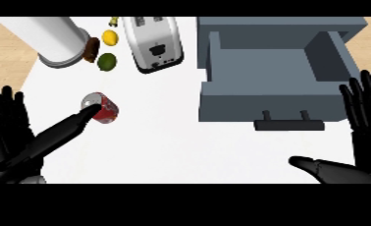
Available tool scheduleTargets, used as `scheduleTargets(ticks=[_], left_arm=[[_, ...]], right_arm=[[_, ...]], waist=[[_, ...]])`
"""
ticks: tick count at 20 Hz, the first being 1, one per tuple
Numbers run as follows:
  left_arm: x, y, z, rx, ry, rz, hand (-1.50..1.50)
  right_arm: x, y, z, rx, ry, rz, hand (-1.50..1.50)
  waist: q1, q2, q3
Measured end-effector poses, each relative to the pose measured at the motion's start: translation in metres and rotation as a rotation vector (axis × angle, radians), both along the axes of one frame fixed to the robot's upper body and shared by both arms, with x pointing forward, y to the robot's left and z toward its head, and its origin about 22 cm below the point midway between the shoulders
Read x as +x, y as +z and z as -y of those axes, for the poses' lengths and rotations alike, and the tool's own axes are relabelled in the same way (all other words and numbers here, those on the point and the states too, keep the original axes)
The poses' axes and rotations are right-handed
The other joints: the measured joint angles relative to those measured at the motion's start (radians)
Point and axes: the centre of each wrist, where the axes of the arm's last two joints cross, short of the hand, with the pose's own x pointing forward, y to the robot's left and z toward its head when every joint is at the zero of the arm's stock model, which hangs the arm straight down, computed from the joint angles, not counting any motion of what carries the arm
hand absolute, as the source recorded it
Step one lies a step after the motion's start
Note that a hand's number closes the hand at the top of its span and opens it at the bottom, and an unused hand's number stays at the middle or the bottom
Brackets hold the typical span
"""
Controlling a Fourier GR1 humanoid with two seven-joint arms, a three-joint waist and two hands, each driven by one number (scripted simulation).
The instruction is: Pick up the can, place it into the drawer and close the drawer
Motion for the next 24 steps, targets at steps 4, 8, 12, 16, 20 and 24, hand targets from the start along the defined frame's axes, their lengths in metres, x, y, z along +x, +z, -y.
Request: scheduleTargets(ticks=[4,8,12,16,20,24], left_arm=[[0.010,-0.013,0.008,-0.015,-0.001,-0.029,-1.50],[0.023,-0.038,0.014,-0.022,0.005,-0.063,-1.50],[0.028,-0.067,0.014,-0.025,0.017,-0.084,-1.50],[0.034,-0.095,0.018,-0.029,0.029,-0.111,-1.50],[0.026,-0.114,0.014,-0.030,0.055,-0.125,-1.50],[0.033,-0.133,0.011,-0.039,0.083,-0.133,-1.50]], right_arm=[[0.000,0.005,0.011,-0.007,0.003,0.003,-1.50],[-0.006,0.003,0.012,-0.014,0.000,0.007,-1.50],[-0.010,0.005,0.011,-0.023,0.003,0.015,-1.50],[-0.012,0.010,0.013,-0.020,0.002,0.019,-1.50],[-0.014,0.009,0.018,-0.020,-0.006,0.020,-1.50],[-0.023,0.014,0.017,-0.022,-0.005,0.017,-1.50]], waist=[[0.000,0.000,0.000],[-0.002,0.000,0.000],[-0.002,0.000,0.000],[-0.002,0.000,-0.001],[0.000,0.000,0.000],[-0.002,0.000,-0.001]])
